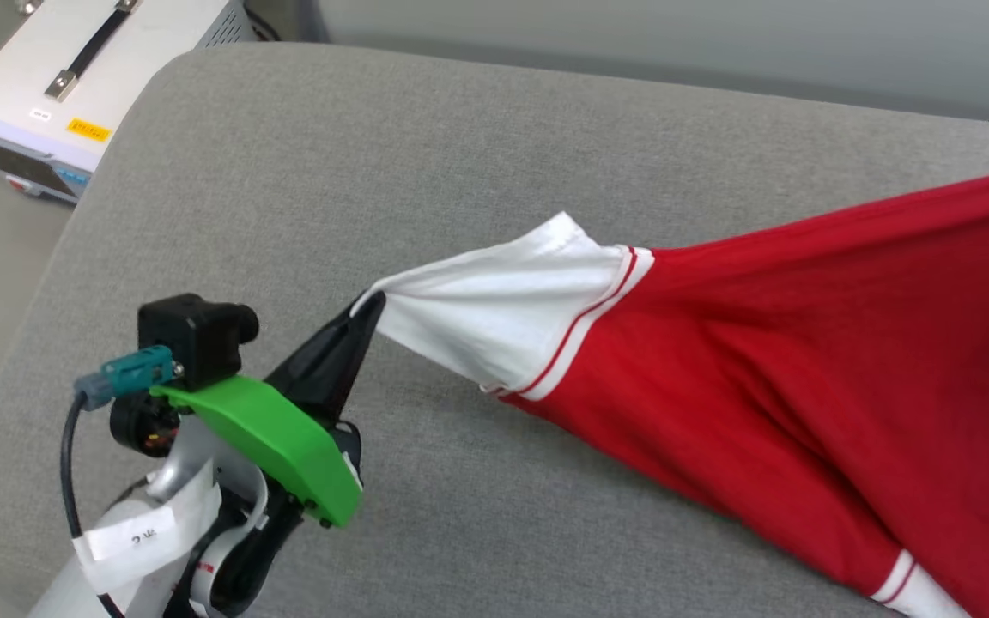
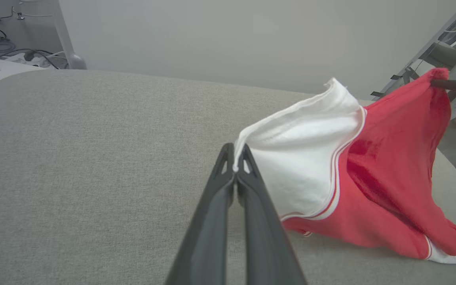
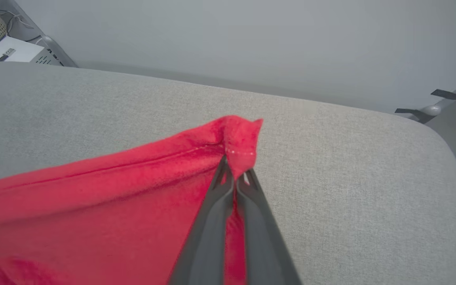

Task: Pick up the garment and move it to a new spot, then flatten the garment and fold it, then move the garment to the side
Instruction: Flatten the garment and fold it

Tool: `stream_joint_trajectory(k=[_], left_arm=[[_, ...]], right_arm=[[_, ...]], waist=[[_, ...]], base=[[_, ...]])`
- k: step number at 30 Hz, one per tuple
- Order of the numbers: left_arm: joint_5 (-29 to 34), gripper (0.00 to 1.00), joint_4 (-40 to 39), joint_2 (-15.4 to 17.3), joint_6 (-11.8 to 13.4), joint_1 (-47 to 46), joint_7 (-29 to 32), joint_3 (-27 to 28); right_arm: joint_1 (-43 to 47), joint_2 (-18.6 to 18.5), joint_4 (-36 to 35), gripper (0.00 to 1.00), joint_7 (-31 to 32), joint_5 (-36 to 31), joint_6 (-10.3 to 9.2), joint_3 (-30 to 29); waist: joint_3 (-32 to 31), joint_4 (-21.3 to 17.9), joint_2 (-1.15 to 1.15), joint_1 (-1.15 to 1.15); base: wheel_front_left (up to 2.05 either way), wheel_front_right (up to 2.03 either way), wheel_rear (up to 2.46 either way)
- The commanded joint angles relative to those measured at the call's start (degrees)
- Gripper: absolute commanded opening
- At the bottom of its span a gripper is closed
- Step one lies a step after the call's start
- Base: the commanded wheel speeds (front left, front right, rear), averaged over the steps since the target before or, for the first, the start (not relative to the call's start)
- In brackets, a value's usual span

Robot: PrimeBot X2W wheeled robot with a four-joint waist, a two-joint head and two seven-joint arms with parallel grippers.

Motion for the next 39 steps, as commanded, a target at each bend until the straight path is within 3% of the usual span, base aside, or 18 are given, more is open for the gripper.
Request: stream_joint_trajectory(k=[1,12,23,31,39], left_arm=[[0.6,0.0,-0.8,0.4,0.6,-2.1,-0.7,1.0],[3.8,0.0,-4.5,1.1,2.6,-11.5,-2.3,5.4],[9.9,0.0,-4.1,2.2,4.2,-21.5,-5.5,8.3],[12.8,0.0,-3.5,2.7,4.9,-29.1,-7.7,10.3],[14.0,0.0,0.7,5.0,2.5,-40.3,-7.2,11.4]], right_arm=[[1.2,-0.4,-1.3,0.0,-0.9,0.4,-0.04,-0.2],[0.4,-1.1,-11.0,0.0,-4.3,1.7,-0.04,-0.3],[-3.2,0.2,-16.0,0.0,-5.5,1.7,-0.04,1.0],[-5.8,1.2,-18.6,0.0,-7.3,1.2,-0.04,0.1],[-11.0,1.4,-18.8,0.0,-9.5,0.5,-0.04,-0.4]], waist=[[-3.3,-3.1,0.0,0.0],[-7.6,-7.1,0.0,0.0],[-8.8,-10.5,0.0,0.0],[-6.4,-12.2,0.0,0.0],[0.7,-13.3,0.0,0.0]], base=[[0.0,0.0,0.0],[0.0,0.0,0.0],[0.0,0.0,0.0],[0.0,0.0,0.0],[0.0,0.0,0.0]])
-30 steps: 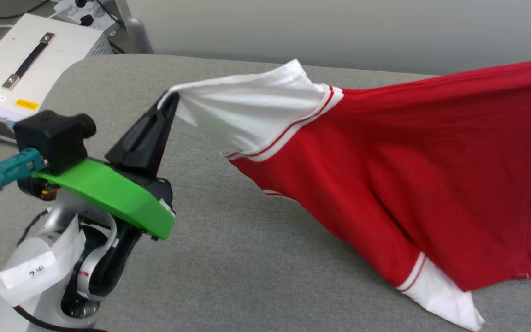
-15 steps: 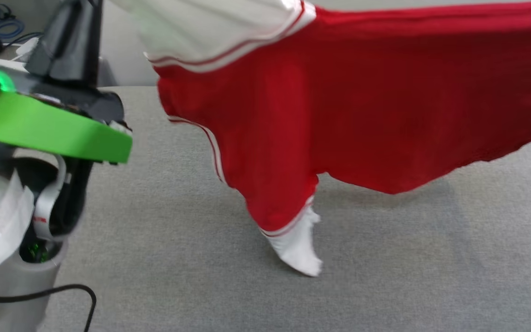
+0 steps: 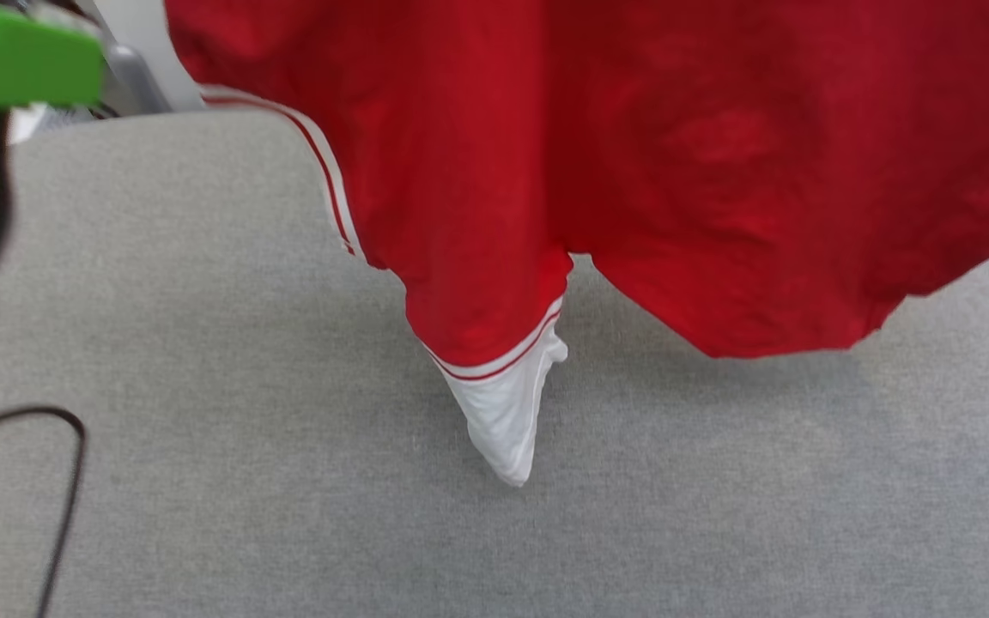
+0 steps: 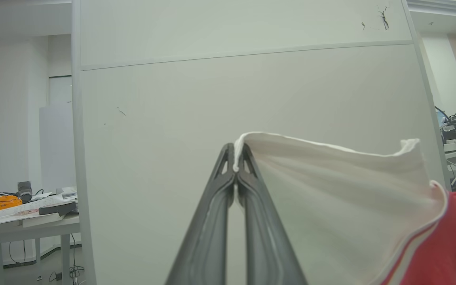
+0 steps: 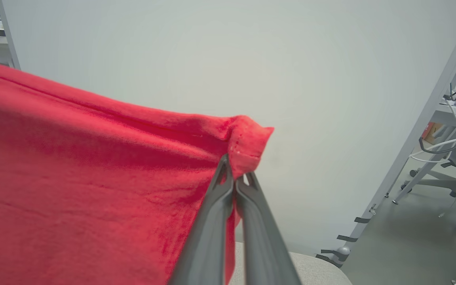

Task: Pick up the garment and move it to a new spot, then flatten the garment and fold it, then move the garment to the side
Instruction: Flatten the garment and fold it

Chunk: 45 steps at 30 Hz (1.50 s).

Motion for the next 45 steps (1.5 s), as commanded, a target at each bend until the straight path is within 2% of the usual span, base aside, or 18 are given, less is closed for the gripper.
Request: stream_joint_trajectory(k=[1,8,12,16,19,28,35,40,45], left_arm=[[0.5,0.0,1.3,1.3,-0.8,-2.9,0.4,0.8],[0.9,0.0,9.7,5.9,-7.2,-15.4,2.7,0.0],[1.8,0.0,16.3,7.2,-11.1,-23.9,3.4,-1.6],[3.7,0.0,24.7,7.2,-14.3,-34.5,3.1,-4.0],[5.9,0.0,30.6,7.1,-15.6,-42.6,1.7,-5.9],[11.7,0.0,50.8,3.4,-16.9,-63.1,-8.9,-11.0],[11.6,0.0,63.7,1.0,-17.3,-65.1,-16.0,-14.2],[9.1,0.0,69.4,-0.9,-17.4,-59.0,-20.9,-15.8],[6.0,0.0,70.6,-3.1,-17.4,-49.8,-23.5,-17.0]], right_arm=[[-2.0,0.0,0.5,0.0,-0.8,-0.5,-0.05,-0.3],[-12.4,-1.2,5.7,0.0,-3.7,-2.6,-0.05,2.0],[-19.8,-1.8,11.3,0.0,-6.6,-4.4,-0.05,4.2],[-28.7,-1.8,18.9,0.0,-10.4,-7.3,-0.05,6.4],[-35.4,-1.8,24.5,0.0,-14.1,-10.9,-0.05,9.0],[-52.6,3.5,43.7,0.0,-26.8,-19.6,-0.05,10.2],[-56.5,6.9,53.8,0.0,-33.4,-22.4,-0.05,10.9],[-54.1,8.9,58.6,0.0,-37.4,-22.9,-0.05,12.8],[-49.4,9.7,61.9,0.0,-40.6,-22.1,-0.05,14.9]], waist=[[4.7,-1.0,0.0,0.0],[14.5,-1.9,0.0,0.0],[19.6,-2.3,0.0,0.0],[24.3,-2.8,0.0,0.0],[27.1,-3.7,0.0,0.0],[32.0,-4.6,0.0,0.0],[34.0,-4.0,0.0,0.0],[33.5,-3.1,0.0,0.0],[30.8,-1.8,0.0,0.0]], base=[[0.0,0.0,0.0],[0.0,0.0,0.0],[0.0,0.0,0.0],[0.0,0.0,0.0],[0.0,0.0,0.0],[0.0,0.0,0.0],[0.0,0.0,0.0],[0.0,0.0,0.0],[0.0,0.0,0.0]])
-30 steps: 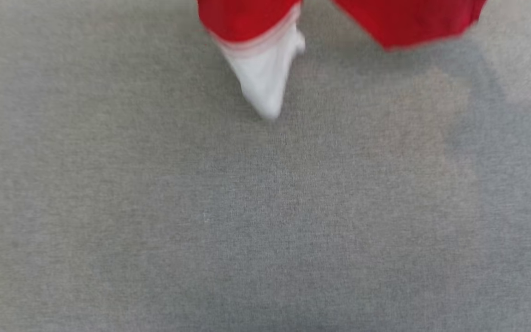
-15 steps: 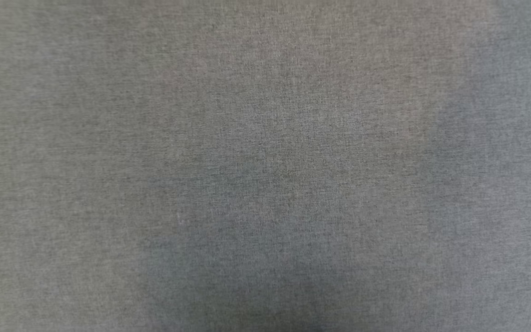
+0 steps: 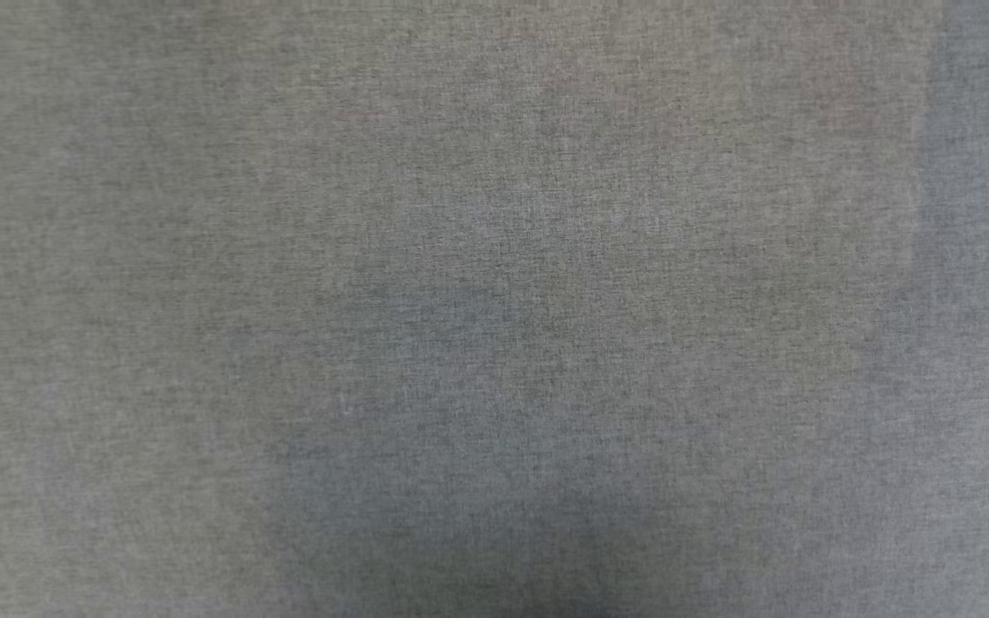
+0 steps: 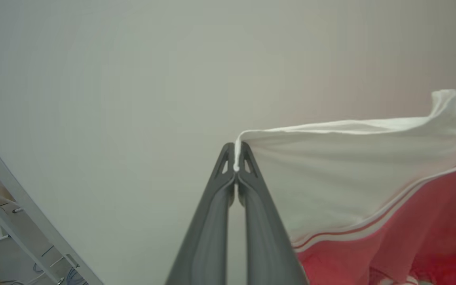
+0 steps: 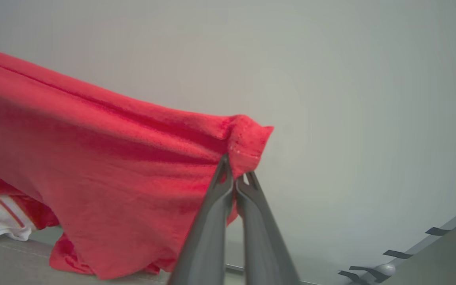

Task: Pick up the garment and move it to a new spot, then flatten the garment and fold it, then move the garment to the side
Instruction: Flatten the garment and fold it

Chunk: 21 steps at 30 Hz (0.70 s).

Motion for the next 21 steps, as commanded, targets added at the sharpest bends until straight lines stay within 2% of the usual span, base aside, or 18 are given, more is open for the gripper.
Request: stream_joint_trajectory(k=[1,11,21], left_arm=[[-1.3,0.0,-0.3,-0.4,0.2,3.1,-0.7,-0.1],[-6.2,0.0,-9.7,-2.2,0.2,28.6,-1.2,-0.2],[-9.6,0.0,-17.3,-1.7,2.0,56.8,0.1,-3.0]], right_arm=[[2.1,-0.1,0.8,0.0,-1.0,0.3,-0.12,0.5],[17.1,0.0,3.7,0.0,-5.0,6.3,-0.12,5.0],[35.1,-1.6,3.0,0.0,-2.1,15.0,-0.12,11.3]], waist=[[-2.1,1.1,0.0,-0.01],[-12.9,3.6,0.0,-0.01],[-23.7,5.2,0.0,-0.01]], base=[[0.0,0.0,0.0],[0.0,0.0,0.0],[0.0,0.0,0.0]])
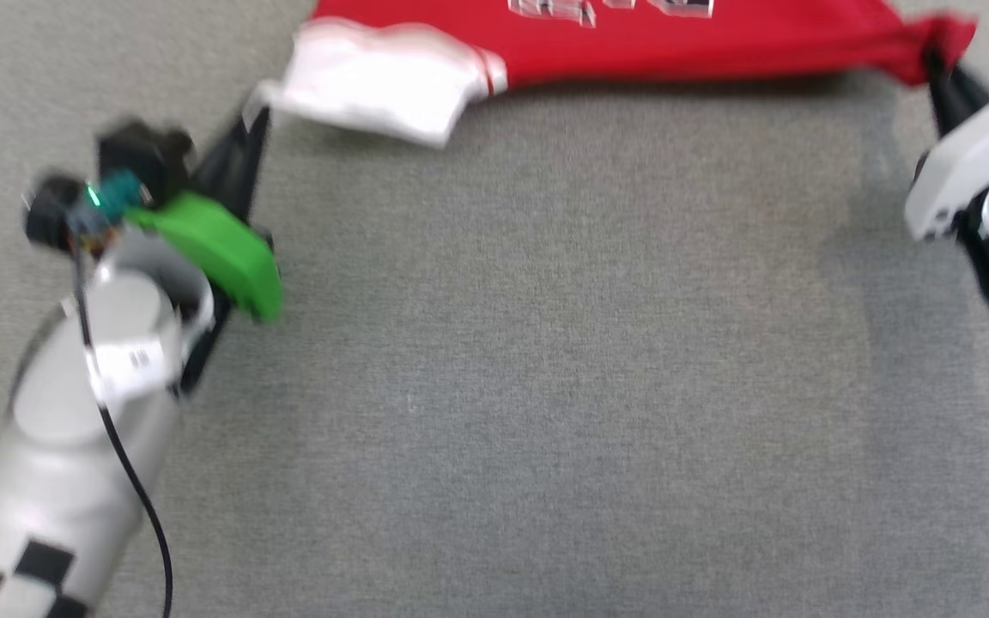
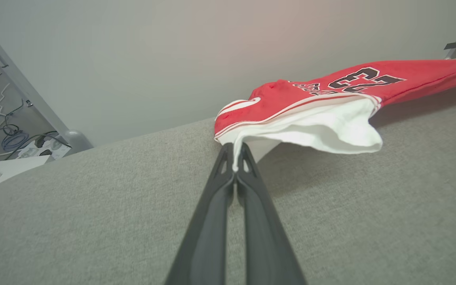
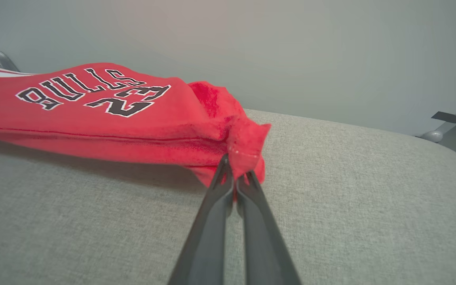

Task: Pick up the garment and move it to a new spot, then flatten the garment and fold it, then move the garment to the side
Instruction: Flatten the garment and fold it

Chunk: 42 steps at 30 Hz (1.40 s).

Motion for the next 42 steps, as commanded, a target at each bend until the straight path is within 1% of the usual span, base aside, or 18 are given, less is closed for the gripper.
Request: stream_joint_trajectory(k=[1,7,11,17,22,25,30,36,42], left_arm=[[-0.7,0.0,-1.1,0.6,0.5,3.6,0.6,-0.5],[-2.8,0.0,-5.9,1.8,1.5,15.6,3.7,-2.5],[-3.8,0.0,-9.6,2.8,2.8,22.0,4.7,-3.3],[-5.2,0.0,-15.0,4.5,4.7,29.8,5.7,-4.1],[-6.1,0.0,-19.9,6.3,6.4,35.4,7.1,-4.6],[-6.8,0.0,-22.7,7.6,6.9,38.3,8.3,-5.0],[-7.9,0.0,-27.8,9.9,7.2,43.0,10.9,-6.3],[-9.5,0.0,-33.8,12.8,8.5,47.7,13.7,-6.8],[-12.5,0.0,-39.0,15.9,8.0,51.2,17.9,-7.5]], right_arm=[[2.7,-0.6,-0.7,0.0,0.7,1.7,-0.11,0.7],[12.2,-1.9,-3.2,0.0,3.9,7.8,-0.11,2.8],[18.2,-2.2,-5.0,0.0,6.0,11.6,-0.11,3.2],[26.3,-2.4,-7.8,0.0,8.2,15.9,-0.11,2.0],[32.7,-2.7,-10.8,0.0,9.3,17.9,-0.11,0.5],[36.7,-3.0,-12.7,0.0,10.0,18.9,-0.11,-0.8],[43.4,-3.7,-18.1,0.0,12.3,19.9,-0.11,-2.7],[52.2,-4.3,-26.6,0.0,16.3,20.5,-0.11,-7.4],[61.7,-3.9,-36.6,0.0,21.8,19.6,-0.11,-13.0]], waist=[[-6.7,1.7,0.0,0.01],[-11.6,2.2,0.0,0.01],[-14.5,2.5,0.0,0.01],[-18.6,2.8,0.0,0.01],[-21.9,3.0,0.0,0.01],[-23.8,3.4,0.0,0.01],[-25.7,3.7,0.0,0.01],[-27.1,4.0,0.0,0.01],[-27.6,4.6,0.0,0.01]], base=[[0.0,0.0,0.0],[0.0,0.0,0.0],[0.0,0.0,0.0],[0.0,0.0,0.0],[0.0,0.0,0.0],[0.0,0.0,0.0],[0.0,0.0,0.0],[0.0,0.0,0.0],[0.0,0.0,0.0]])
